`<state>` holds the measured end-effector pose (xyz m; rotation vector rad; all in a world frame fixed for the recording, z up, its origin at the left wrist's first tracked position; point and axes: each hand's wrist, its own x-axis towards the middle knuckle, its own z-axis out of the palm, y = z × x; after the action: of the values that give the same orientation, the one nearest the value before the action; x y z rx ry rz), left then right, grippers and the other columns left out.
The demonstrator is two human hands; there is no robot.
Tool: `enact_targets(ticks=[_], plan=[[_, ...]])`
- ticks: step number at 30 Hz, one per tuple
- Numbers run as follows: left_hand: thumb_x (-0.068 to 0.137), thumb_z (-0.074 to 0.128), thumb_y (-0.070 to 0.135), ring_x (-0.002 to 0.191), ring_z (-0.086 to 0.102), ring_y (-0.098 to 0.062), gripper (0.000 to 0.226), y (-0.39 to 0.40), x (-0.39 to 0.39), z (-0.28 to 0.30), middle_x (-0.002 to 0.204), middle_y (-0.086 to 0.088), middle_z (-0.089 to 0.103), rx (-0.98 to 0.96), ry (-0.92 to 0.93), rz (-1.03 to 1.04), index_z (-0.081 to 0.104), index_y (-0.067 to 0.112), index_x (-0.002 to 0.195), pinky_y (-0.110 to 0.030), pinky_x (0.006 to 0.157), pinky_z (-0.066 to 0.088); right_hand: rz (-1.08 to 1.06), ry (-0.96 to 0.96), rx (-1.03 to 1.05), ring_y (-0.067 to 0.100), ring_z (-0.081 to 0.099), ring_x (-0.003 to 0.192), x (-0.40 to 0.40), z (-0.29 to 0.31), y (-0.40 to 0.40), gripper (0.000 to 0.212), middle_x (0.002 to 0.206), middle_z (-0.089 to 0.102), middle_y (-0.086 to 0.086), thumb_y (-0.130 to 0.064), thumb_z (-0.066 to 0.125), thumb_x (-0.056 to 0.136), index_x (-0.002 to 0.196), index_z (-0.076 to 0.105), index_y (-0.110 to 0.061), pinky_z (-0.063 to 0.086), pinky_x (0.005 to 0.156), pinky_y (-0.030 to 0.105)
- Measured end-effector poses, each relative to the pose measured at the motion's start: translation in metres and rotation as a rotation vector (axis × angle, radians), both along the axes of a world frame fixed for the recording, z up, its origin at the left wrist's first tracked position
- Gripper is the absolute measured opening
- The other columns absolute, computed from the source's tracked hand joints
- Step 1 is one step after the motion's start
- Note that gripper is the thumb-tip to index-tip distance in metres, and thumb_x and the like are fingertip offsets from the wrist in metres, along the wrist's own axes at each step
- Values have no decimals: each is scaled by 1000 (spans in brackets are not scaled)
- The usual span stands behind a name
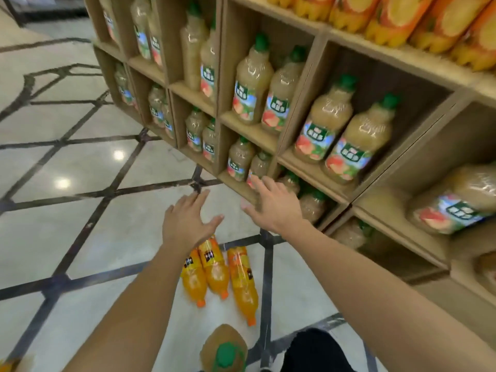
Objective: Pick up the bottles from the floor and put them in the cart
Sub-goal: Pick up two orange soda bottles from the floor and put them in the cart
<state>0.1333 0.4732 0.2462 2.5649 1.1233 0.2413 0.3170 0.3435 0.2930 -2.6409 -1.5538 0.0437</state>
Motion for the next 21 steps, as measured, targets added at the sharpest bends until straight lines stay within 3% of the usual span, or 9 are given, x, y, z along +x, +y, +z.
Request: enact_targets(ticks=[5,9,16,21], plan=[[89,43,76,135,46,-32,82,-1,20,-138,157,-2,42,-65,108,42,25,38,159,-47,102,42,-68,-6,-68,33,38,137,16,-133,-2,81,155,34,6,-75,36,87,154,20,-31,41,99,47],[89,44,74,131,50,-38,81,-3,30,-221,151,-8,47,-104,111,58,25,38,159,-49,100,44,-120,66,-116,32,32,140,15,-218,-17,83,159,28,5,-73,38,88,156,7,-36,41,102,50],[94,39,72,141,36,-44,80,-18,40,-311,163,-16,21,-261,150,105,5,43,160,-53,99,48,-201,145,-254,35,32,141,-3,-318,-37,85,163,21,8,-73,38,89,155,-4,-41,38,105,52],[95,41,68,132,44,-48,85,-28,54,-349,163,-27,5,-284,226,155,-10,43,159,-49,96,50,-226,248,-309,39,27,145,-10,-359,-36,90,165,15,8,-74,40,88,151,-17,-47,35,109,57]])
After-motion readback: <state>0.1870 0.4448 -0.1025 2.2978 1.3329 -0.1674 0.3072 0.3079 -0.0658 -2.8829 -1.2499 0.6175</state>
